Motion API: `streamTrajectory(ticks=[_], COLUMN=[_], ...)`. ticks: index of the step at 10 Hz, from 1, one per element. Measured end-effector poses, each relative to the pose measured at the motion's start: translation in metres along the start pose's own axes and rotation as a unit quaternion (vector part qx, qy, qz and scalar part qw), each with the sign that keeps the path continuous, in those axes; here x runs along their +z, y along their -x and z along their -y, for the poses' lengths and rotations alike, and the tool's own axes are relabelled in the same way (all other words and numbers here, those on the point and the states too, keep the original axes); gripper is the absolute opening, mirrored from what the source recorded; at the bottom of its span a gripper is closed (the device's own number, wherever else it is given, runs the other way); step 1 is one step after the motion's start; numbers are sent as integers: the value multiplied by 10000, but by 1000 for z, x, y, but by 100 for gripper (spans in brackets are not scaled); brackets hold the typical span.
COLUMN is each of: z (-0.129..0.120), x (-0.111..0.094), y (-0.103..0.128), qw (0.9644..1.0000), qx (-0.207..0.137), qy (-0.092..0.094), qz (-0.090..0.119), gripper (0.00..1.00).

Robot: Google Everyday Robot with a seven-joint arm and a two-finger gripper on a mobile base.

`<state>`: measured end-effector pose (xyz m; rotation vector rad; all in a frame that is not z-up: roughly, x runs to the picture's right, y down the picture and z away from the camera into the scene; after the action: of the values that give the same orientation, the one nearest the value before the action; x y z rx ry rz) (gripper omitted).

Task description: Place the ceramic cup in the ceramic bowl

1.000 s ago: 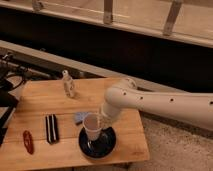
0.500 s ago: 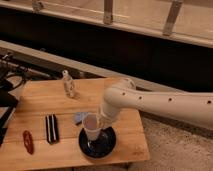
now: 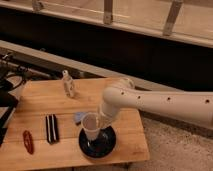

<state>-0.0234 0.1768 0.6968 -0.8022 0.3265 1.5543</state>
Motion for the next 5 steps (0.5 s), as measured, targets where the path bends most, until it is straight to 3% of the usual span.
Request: streamTrajectory(ticks=[5], z=[-2], x=[0], y=[1], qw=[10000], qx=[-3], qy=[13], qz=[-13], gripper=[0])
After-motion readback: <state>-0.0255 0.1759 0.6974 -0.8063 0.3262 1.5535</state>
